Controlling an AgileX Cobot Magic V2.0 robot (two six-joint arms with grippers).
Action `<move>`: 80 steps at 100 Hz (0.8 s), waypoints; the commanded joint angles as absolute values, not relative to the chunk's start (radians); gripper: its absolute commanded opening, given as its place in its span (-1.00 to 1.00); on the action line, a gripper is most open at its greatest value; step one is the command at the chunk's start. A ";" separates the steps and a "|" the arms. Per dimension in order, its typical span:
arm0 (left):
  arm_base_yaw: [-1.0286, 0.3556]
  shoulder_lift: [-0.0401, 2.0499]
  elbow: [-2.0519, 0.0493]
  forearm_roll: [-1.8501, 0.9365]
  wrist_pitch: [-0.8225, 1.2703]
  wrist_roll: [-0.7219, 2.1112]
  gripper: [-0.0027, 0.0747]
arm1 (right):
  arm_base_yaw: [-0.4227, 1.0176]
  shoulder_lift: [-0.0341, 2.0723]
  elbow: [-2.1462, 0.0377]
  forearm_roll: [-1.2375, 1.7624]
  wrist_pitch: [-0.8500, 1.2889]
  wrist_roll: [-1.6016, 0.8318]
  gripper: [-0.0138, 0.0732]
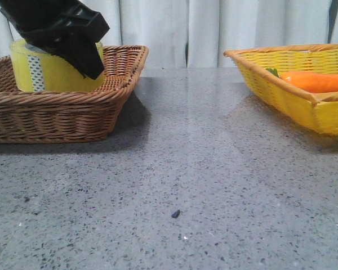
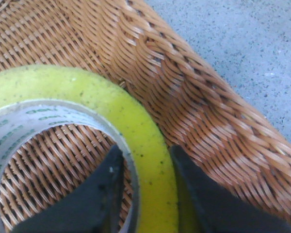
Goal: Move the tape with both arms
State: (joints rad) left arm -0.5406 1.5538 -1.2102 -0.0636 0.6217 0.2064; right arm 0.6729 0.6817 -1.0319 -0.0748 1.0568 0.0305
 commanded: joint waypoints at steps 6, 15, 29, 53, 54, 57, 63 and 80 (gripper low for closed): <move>-0.539 1.515 -1.241 -0.068 0.544 0.199 -0.69 | 0.670 0.681 -1.048 -0.094 0.958 0.037 -0.85; -0.539 1.515 -1.241 -0.070 0.544 0.199 -0.31 | 0.670 0.681 -1.048 -0.094 0.943 0.037 -0.85; -0.539 1.511 -1.241 -0.075 0.546 0.199 0.05 | 0.670 0.681 -1.048 -0.094 0.936 0.037 -0.85; -0.539 1.423 -1.241 -0.107 0.559 0.198 -0.06 | 0.670 0.672 -1.048 -0.136 0.905 0.037 -0.85; -0.539 1.418 -1.241 -0.111 0.559 0.198 -0.08 | 0.670 0.668 -1.048 -0.140 0.898 0.037 -0.85; -0.539 1.391 -1.241 -0.116 0.562 0.198 -0.16 | 0.670 0.661 -1.046 -0.149 0.882 0.037 -0.85; -0.541 1.342 -1.241 -0.118 0.580 0.198 -0.42 | 0.670 0.636 -1.038 -0.171 0.835 0.037 -0.85; -0.565 1.165 -1.179 -0.122 0.577 0.198 -0.99 | 0.670 0.532 -0.968 -0.227 0.661 0.052 -0.85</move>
